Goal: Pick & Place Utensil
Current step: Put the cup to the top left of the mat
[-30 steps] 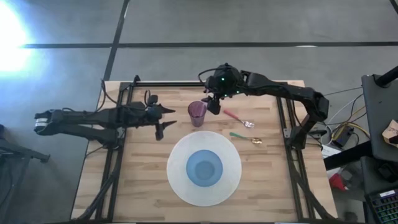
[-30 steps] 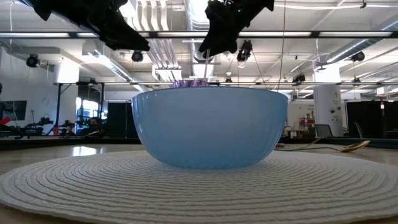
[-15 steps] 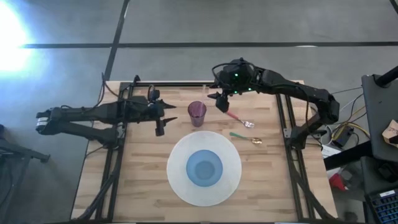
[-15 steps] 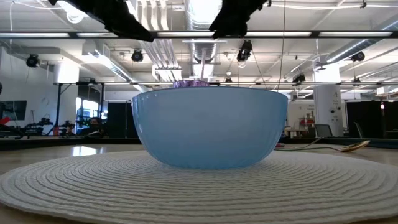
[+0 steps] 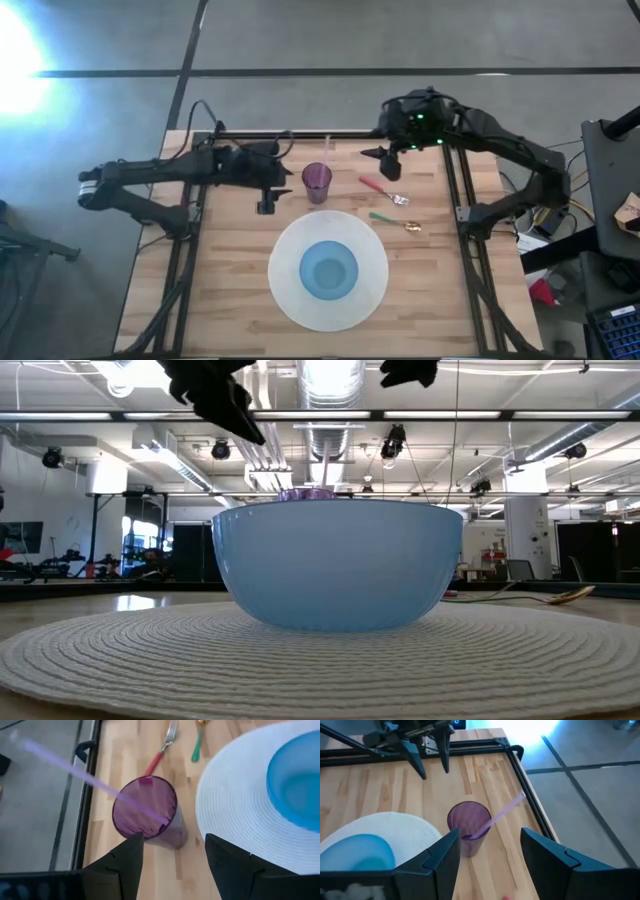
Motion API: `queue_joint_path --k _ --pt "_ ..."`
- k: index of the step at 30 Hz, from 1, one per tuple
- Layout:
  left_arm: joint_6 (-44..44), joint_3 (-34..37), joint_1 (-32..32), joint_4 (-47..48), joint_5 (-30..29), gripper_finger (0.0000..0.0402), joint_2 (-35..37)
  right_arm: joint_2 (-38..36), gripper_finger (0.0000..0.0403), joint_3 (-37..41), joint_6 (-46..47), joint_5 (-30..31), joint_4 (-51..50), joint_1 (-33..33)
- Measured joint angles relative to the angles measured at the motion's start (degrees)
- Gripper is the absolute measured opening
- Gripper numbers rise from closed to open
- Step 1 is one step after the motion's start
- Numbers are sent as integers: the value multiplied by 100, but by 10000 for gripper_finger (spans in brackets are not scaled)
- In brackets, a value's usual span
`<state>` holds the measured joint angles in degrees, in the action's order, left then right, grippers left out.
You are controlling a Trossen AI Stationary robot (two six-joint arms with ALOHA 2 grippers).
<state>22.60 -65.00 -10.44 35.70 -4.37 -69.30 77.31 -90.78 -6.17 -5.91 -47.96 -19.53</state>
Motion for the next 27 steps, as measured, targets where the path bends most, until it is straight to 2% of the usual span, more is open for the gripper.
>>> queue_joint_path --k 8,15,20,27 --pt "737 -1207 -7 1031 413 207 -990 -449 201 4 -2 -2 -337 0" --pt "1158 -2131 -74 1711 740 207 -1803 -483 201 34 -2 -2 -591 0" --pt "1362 -2391 -138 1837 855 207 -2222 -482 201 173 -2 -2 -582 0" --pt "1493 -2398 -355 1889 859 207 -2535 -482 201 323 -28 -2 -589 0"
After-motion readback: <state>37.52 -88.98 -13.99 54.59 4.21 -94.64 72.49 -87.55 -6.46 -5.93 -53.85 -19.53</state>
